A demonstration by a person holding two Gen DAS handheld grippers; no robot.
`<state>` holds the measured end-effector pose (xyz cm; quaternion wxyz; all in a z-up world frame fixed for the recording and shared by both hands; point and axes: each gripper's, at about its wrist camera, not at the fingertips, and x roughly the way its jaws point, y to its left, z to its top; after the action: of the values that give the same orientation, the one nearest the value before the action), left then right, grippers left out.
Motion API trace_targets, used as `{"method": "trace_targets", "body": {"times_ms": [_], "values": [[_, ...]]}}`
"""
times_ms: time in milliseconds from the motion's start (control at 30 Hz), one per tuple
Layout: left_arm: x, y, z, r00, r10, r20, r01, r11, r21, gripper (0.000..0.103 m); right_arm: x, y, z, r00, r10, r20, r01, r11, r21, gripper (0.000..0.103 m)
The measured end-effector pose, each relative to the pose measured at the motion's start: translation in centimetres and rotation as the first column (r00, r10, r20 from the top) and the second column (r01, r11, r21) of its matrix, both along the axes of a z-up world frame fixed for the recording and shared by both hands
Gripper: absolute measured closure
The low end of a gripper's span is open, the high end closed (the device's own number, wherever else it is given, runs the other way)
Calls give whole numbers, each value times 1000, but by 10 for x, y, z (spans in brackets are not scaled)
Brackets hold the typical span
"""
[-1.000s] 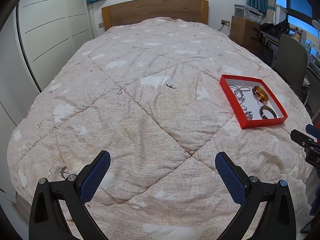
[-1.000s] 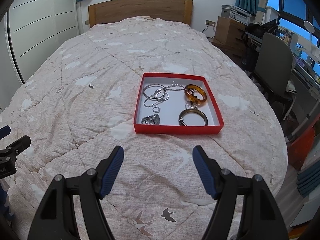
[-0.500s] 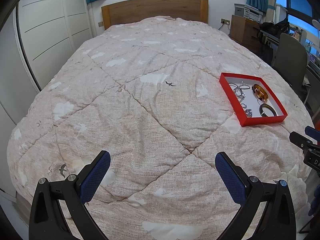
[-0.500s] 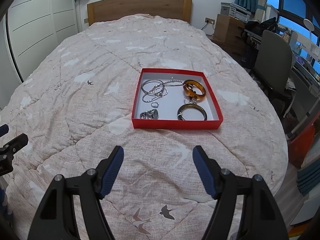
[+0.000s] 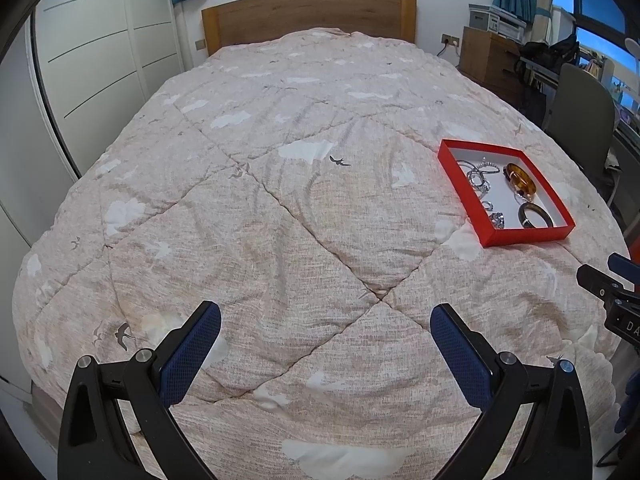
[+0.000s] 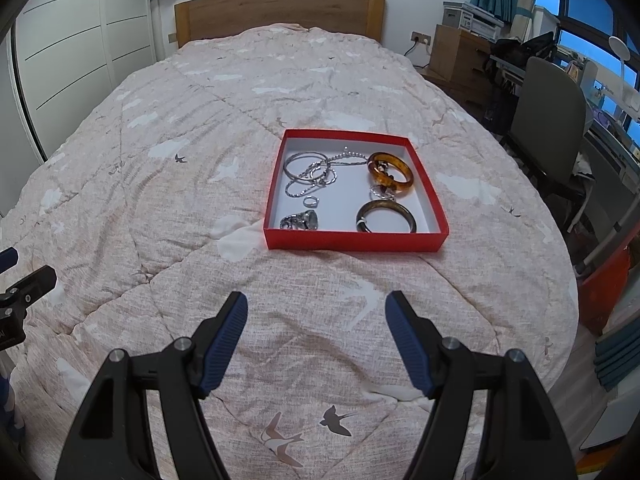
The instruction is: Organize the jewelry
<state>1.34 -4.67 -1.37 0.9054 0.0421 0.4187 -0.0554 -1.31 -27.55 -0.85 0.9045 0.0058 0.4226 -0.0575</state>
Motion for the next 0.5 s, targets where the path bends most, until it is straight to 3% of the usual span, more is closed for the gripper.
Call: {"method": "trace_targets", "body": {"times_ms": [500], "values": [[2,2,-6,1000,-6,-18,6,1000,-14,0,1,3,-4,1000,0,-15,-1,1000,-11,33]]}}
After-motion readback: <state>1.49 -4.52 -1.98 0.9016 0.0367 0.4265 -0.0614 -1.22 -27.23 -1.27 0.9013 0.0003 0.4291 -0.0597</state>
